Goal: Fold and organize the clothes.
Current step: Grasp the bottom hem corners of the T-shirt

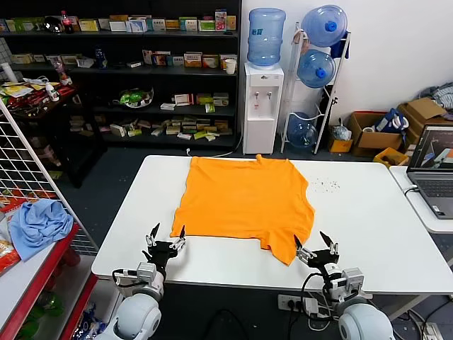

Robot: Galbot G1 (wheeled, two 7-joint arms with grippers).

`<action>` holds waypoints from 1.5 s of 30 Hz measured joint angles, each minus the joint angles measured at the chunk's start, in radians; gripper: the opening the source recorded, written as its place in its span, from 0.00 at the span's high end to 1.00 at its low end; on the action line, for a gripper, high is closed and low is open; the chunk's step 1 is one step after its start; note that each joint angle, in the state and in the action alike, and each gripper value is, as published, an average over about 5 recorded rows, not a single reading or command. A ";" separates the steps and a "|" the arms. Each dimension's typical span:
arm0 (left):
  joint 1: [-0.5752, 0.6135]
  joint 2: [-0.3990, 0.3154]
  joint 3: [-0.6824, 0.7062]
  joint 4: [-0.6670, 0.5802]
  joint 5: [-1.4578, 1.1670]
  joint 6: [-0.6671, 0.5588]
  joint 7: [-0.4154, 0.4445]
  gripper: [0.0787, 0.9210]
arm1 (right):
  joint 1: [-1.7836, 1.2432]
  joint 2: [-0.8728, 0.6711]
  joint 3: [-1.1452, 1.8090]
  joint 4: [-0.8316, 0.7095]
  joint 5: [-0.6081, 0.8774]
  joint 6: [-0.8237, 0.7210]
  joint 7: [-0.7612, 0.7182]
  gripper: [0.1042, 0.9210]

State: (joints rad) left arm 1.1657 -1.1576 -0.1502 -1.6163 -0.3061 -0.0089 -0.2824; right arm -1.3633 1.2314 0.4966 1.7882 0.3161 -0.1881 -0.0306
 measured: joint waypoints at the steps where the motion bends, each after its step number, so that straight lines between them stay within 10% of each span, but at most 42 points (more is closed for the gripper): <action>1: -0.001 0.000 0.000 0.000 0.002 0.002 0.002 0.12 | 0.001 0.001 -0.001 -0.002 0.001 -0.002 0.001 0.12; 23: -0.073 0.007 0.022 0.049 -0.030 0.161 0.049 0.12 | 0.069 0.040 -0.051 -0.108 0.018 -0.091 0.048 0.16; 29: -0.090 0.005 0.019 0.070 -0.041 0.186 0.062 0.16 | 0.088 0.053 -0.068 -0.129 0.018 -0.102 0.054 0.37; 45: -0.072 -0.006 0.005 0.079 -0.061 0.218 0.089 0.71 | 0.076 0.072 -0.089 -0.113 0.016 -0.112 0.077 0.93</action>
State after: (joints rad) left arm 1.0932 -1.1635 -0.1447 -1.5371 -0.3669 0.2088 -0.1932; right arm -1.2869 1.3033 0.4080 1.6750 0.3325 -0.3002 0.0460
